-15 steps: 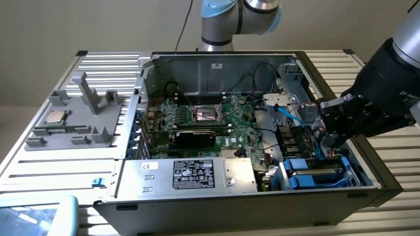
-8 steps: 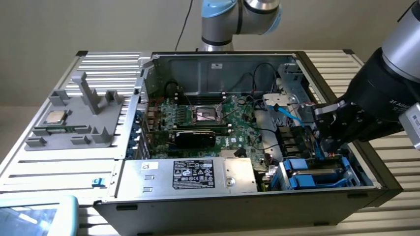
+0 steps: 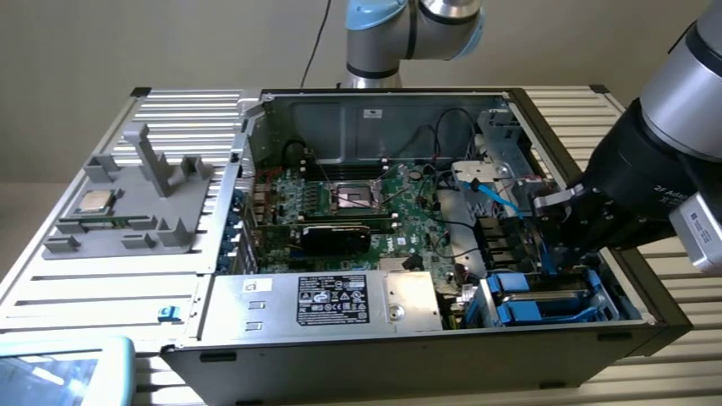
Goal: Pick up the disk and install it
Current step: 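Insert the second disk wire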
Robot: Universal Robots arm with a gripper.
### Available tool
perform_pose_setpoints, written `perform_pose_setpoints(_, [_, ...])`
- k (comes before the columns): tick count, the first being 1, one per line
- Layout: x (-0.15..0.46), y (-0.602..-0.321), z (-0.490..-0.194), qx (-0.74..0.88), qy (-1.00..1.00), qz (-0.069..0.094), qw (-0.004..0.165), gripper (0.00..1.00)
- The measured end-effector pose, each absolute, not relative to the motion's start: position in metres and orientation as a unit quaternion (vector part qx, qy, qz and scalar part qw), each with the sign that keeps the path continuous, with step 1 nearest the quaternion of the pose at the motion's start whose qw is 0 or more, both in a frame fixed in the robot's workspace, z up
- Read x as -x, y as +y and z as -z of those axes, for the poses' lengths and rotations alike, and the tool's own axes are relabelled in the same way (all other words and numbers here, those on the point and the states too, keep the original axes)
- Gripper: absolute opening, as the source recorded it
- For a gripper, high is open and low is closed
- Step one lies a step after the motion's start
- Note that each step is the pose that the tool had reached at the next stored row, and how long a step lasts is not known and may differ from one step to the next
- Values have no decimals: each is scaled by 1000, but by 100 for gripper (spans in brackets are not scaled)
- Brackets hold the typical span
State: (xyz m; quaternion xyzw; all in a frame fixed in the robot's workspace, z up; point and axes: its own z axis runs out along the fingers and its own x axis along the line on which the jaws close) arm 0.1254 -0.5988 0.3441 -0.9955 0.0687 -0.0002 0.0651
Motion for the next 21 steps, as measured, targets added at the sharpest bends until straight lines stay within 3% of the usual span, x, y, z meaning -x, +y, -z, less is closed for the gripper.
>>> perform_pose_setpoints(12, [-125, -601, -341, 996, 68, 5, 63, 11])
perform_pose_setpoints(21, [-127, -589, -362, 997, 68, 6, 35, 11])
